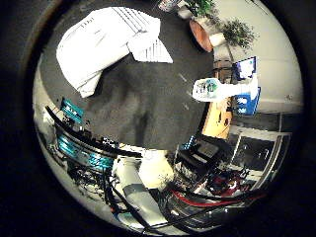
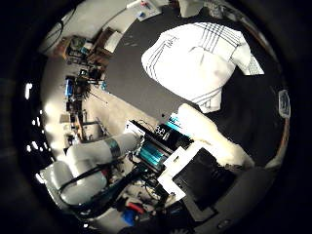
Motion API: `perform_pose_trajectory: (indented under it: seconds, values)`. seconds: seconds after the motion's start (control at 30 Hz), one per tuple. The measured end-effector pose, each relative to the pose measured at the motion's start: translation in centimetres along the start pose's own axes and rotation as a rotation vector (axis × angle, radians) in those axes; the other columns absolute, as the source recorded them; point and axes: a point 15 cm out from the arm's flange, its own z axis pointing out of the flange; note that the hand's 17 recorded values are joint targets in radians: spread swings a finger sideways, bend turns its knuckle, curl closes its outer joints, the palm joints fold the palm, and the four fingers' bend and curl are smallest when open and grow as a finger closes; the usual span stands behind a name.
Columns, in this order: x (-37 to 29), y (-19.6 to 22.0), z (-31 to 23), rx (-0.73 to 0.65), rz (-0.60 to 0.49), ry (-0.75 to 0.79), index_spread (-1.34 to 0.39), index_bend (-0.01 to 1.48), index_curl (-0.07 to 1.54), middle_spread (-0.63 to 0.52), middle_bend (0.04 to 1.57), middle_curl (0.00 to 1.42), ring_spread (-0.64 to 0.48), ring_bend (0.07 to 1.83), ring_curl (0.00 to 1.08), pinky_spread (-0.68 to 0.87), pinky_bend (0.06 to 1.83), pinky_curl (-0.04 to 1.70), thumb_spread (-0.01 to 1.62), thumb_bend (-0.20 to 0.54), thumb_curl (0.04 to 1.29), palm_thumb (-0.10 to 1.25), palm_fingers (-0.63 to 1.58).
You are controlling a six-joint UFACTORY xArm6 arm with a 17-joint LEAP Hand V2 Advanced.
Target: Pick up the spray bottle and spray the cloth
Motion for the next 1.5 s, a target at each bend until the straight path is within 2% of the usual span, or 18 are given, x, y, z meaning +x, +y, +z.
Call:
perform_pose_trajectory:
  seconds: [0.27, 0.8, 1.03, 1.23, 1.5]
  values:
    - [0.7, 2.5, 2.8, -0.042, 0.019, -0.01, -0.45, 0.2, 0.37, 0.0, 0.18, 0.26, 0.28, 0.2, 0.22, 0.64, 0.57, 0.17, 1.08, -0.019, 0.53, 0.7, 0.38]
    - [2.5, 2.2, 1.6, 0.012, 0.061, -0.032, -0.44, 0.18, 0.36, -0.01, 0.18, 0.26, 0.27, 0.21, 0.22, 0.64, 0.59, 0.17, 1.07, -0.022, 0.52, 0.69, 0.38]
    - [7.9, 2.1, 0.3, 0.055, 0.156, -0.03, -0.43, 0.18, 0.33, 0.02, 0.18, 0.26, 0.27, 0.25, 0.23, 0.64, 0.64, 0.18, 1.06, -0.024, 0.51, 0.67, 0.35]
    - [12.4, 2.9, -1.2, 0.102, 0.233, -0.097, -0.43, 0.18, 0.33, 0.02, 0.18, 0.27, 0.27, 0.27, 0.23, 0.65, 0.65, 0.18, 1.06, -0.022, 0.51, 0.67, 0.34]
    - [16.6, 4.4, -5.4, 0.249, 0.297, -0.128, -0.43, 0.18, 0.33, 0.03, 0.18, 0.27, 0.27, 0.28, 0.23, 0.65, 0.69, 0.18, 1.05, -0.022, 0.51, 0.65, 0.33]
